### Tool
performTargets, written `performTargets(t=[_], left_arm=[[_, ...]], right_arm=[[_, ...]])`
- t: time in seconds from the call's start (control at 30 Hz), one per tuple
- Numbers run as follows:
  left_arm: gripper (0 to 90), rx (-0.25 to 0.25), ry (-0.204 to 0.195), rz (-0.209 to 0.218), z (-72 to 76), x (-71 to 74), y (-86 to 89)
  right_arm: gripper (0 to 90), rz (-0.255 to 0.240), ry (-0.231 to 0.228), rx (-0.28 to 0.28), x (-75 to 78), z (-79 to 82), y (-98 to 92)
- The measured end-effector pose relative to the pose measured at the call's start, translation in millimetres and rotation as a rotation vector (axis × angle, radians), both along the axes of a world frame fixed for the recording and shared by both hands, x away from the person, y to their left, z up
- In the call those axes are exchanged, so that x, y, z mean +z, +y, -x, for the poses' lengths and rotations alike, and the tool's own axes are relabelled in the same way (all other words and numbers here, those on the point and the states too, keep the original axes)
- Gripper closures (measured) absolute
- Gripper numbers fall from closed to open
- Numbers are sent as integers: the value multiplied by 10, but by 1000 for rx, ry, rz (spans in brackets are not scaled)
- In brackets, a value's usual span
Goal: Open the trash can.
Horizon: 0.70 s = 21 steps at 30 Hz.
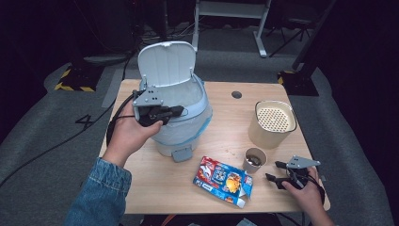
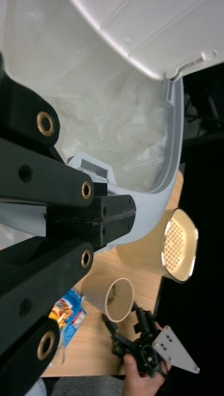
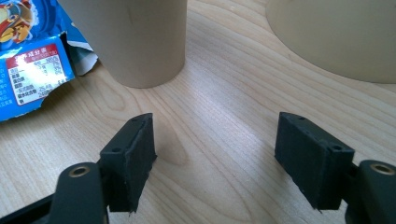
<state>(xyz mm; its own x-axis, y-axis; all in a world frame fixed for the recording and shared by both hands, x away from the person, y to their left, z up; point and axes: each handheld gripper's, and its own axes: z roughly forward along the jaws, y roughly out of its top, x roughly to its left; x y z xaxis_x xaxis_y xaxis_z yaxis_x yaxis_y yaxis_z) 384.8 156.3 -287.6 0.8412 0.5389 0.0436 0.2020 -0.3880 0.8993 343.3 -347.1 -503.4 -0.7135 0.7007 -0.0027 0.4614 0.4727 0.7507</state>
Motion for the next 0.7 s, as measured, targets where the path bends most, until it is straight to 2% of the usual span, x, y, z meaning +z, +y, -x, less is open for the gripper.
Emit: performTargets(t=[0.03,0.07,0.1,0.13,0.17,0.23,0.3,0.43,0.47,0.57,0.6,0.67,0.7], left_arm=[[778,17,7,25,1,-12,0],[673,17,7,25,1,-12,0],[673,26,4,34,8,-25,-5],[621,24,6,38,22,-28,-6],[531,19,-6,42,52,-28,-5],[423,18,-22,38,90,-30,-3],[406,18,-19,33,121,-27,4],[386,14,-7,57,287,-24,63],[385,12,-7,51,373,-41,92],[380,14,0,45,448,-69,117],[380,17,10,41,544,-122,161],[379,20,11,39,576,-146,177],[378,26,22,47,653,-230,218]], right_arm=[[288,0,0,0,0,0,0],[288,0,0,0,0,0,0],[288,0,0,0,0,0,0],[288,0,0,0,0,0,0],[287,0,0,0,1,0,0],[287,0,0,0,1,0,0],[287,0,0,0,1,0,0],[271,1,0,-6,0,11,-2],[240,5,1,-11,0,19,-7],[236,7,-4,-8,0,33,-13],[235,4,-2,-3,12,74,-16],[235,-7,-1,2,27,98,-14],[235,-29,-4,15,67,148,-6]])
